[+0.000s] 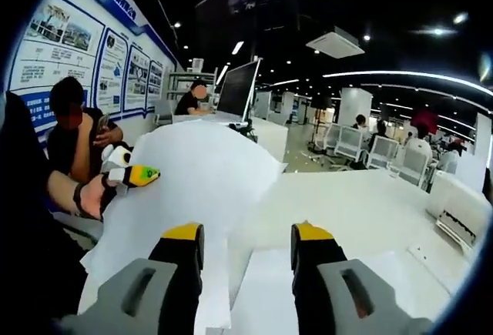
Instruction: Organize the stack of printing papers by aligning and flattening the scattered papers on the table
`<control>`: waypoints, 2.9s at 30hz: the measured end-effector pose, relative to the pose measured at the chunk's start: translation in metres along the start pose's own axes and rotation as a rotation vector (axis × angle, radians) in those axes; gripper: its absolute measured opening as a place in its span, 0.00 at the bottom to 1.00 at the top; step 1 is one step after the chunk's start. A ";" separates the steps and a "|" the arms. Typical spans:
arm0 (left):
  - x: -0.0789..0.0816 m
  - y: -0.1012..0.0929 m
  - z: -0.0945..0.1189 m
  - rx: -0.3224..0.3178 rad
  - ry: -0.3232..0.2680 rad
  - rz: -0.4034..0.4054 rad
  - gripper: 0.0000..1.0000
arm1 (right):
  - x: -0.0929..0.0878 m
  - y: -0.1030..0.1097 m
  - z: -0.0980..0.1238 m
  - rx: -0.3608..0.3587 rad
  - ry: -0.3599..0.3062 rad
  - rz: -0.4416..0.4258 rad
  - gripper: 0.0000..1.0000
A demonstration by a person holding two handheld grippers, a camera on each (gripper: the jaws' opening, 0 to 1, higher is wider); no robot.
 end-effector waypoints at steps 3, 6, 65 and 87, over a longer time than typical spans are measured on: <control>0.000 0.000 0.000 -0.001 0.000 0.001 0.06 | -0.001 -0.002 0.000 -0.004 0.004 -0.009 0.47; 0.000 0.001 0.000 -0.001 0.000 0.003 0.06 | -0.003 -0.004 0.001 -0.010 0.007 -0.020 0.51; 0.002 0.004 0.000 0.001 0.000 0.008 0.06 | -0.042 -0.028 0.031 -0.205 0.026 -0.143 0.90; 0.001 0.004 0.000 -0.002 -0.001 0.011 0.06 | -0.079 -0.050 0.051 -0.283 0.070 -0.201 0.90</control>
Point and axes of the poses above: the point that each gripper's makers call its tool centre point, and the gripper's own axes: z roughly backward along the fingers, y roughly to its left, x roughly out of its top, the point moved 6 cm from there along z, roughly backward along the fingers, and after that the axes turned 2 degrees about x, right-handed, at the moved point
